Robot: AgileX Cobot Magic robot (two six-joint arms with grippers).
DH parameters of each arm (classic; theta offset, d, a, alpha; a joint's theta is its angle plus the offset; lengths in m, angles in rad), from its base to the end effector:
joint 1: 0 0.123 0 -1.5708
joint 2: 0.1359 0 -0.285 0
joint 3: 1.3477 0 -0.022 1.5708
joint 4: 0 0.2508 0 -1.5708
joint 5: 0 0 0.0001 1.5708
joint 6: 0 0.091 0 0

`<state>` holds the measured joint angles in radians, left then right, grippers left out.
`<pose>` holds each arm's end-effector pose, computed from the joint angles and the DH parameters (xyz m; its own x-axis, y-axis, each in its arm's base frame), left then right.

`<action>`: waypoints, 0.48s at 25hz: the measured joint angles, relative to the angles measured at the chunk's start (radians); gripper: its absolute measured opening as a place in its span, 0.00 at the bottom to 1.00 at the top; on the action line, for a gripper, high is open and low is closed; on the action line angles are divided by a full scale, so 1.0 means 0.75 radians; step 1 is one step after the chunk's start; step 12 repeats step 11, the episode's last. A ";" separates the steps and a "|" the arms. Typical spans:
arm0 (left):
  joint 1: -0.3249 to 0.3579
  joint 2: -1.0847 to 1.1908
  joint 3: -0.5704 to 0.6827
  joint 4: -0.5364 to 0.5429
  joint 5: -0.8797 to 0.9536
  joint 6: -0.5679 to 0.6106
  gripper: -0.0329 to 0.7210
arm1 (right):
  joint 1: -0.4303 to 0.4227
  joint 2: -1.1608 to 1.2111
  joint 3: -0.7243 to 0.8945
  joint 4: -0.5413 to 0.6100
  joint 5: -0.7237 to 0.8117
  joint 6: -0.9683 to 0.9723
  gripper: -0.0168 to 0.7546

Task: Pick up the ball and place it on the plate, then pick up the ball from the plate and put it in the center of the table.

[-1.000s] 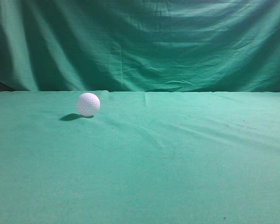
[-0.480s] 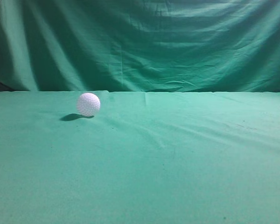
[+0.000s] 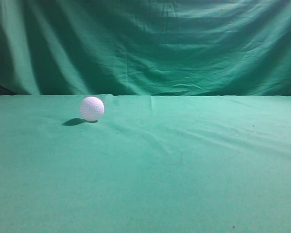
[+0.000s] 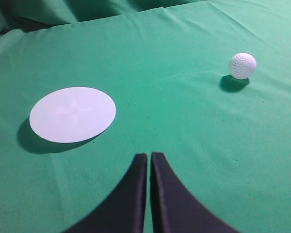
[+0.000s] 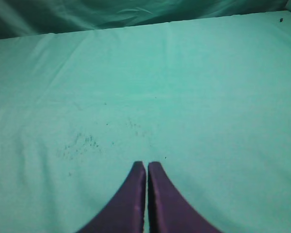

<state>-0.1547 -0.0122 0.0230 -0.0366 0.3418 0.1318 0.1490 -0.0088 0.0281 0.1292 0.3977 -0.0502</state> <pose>0.0525 -0.0093 0.1753 -0.2416 0.1360 -0.9608 0.1901 0.9776 0.0906 0.0508 0.0122 0.1688 -0.3302 0.0201 -0.9437 -0.1726 0.9816 0.0813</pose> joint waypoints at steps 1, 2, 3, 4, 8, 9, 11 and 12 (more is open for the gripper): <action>0.000 0.000 0.000 0.000 0.002 0.000 0.04 | 0.000 0.000 0.000 0.000 0.000 0.000 0.02; 0.000 0.000 0.000 0.000 0.002 0.000 0.04 | 0.000 0.000 0.000 0.000 0.000 0.000 0.02; 0.000 0.000 0.000 0.000 0.002 0.000 0.04 | 0.000 0.000 0.000 0.000 0.000 0.000 0.02; 0.000 0.000 0.000 0.000 0.002 0.000 0.04 | 0.000 0.000 0.000 0.000 0.000 0.000 0.02; 0.000 0.000 0.000 0.002 0.002 0.000 0.04 | 0.000 0.000 0.000 0.000 0.000 0.000 0.02; 0.000 0.000 0.000 0.002 0.002 0.000 0.04 | 0.000 0.000 0.000 0.000 0.000 0.000 0.02; 0.000 0.000 0.000 0.002 0.002 0.000 0.04 | 0.000 0.000 0.000 0.000 0.000 0.000 0.02; 0.000 0.000 0.000 0.002 0.002 0.000 0.04 | 0.000 0.000 0.000 0.000 0.000 0.000 0.02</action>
